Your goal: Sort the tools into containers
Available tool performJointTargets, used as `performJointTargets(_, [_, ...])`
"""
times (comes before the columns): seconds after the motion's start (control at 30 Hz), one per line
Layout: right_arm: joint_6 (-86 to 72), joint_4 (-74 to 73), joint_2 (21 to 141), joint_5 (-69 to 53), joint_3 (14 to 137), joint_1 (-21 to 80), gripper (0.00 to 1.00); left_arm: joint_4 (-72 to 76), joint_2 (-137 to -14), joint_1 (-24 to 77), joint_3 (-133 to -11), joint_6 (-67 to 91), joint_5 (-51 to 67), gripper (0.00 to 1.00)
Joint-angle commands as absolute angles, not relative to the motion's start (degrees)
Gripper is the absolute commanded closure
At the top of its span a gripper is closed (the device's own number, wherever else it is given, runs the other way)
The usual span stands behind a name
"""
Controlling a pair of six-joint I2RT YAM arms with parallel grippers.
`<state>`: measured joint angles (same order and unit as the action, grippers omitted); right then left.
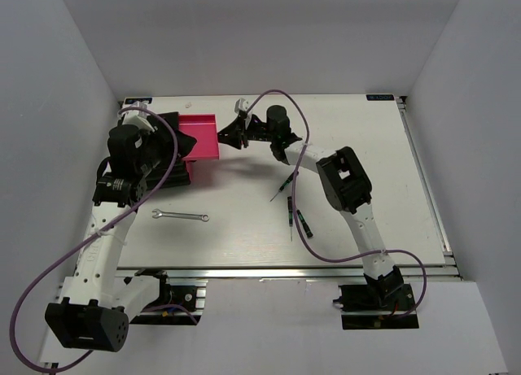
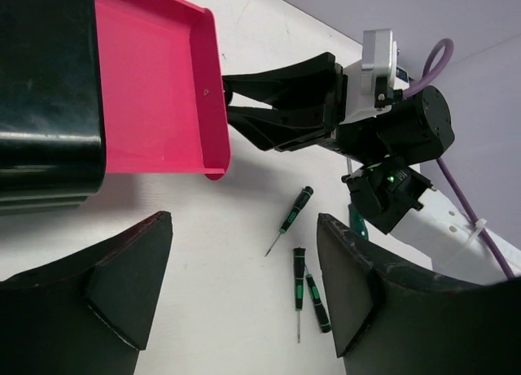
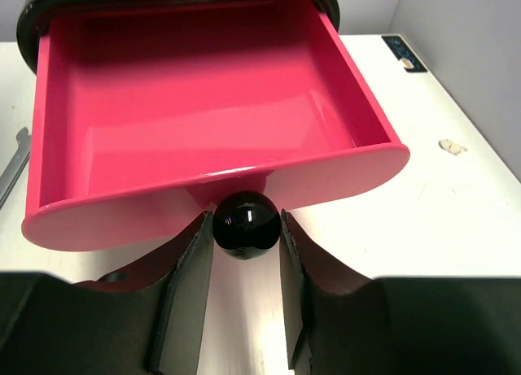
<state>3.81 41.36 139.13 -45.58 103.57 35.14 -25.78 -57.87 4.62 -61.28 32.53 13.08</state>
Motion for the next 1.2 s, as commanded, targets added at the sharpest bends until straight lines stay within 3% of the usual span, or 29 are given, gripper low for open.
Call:
performJointTargets(0.0, [3.78,44.3,134.82,-45.61,102.75,34.37,0.94,-28.38,-56.43,4.57,-61.17,36.64,11.08,0.2])
performJointTargets(0.1, [3.52,44.3,134.56,-45.7,102.48,34.1,0.87,-30.23,-55.37,4.57,-60.56,39.19,8.89,0.25])
performJointTargets(0.23, [3.34,44.47,133.43,-45.44,102.22,33.75,0.57,-32.86,-53.35,4.66,-58.54,46.83,6.07,0.39])
performJointTargets(0.33, [3.16,44.04,131.76,-45.0,101.17,33.14,0.43,-36.37,-52.12,5.79,-56.87,53.23,3.17,0.54])
performJointTargets(0.43, [3.08,43.6,129.03,-44.91,98.71,31.73,0.28,-41.82,-51.94,8.87,-56.42,59.84,-2.88,0.57])
performJointTargets(0.53, [4.47,42.89,124.92,-44.48,94.41,29.98,0.25,-49.29,-53.25,12.65,-56.86,67.48,-8.59,0.53])
performJointTargets(0.8, [11.68,27.0,108.83,-34.02,81.58,25.41,0.23,-62.92,-59.58,16.0,-51.08,91.1,-12.57,0.26])
performJointTargets(1.03, [15.64,23.65,90.2,-35.95,60.32,20.22,0.36,-52.4,-63.18,16.08,-41.14,97.2,-14.76,0.18])
performJointTargets(1.17, [15.91,22.68,85.44,-36.12,54.25,19.42,0.38,-47.91,-69.68,16.0,-40.95,97.47,-15.73,0.16])
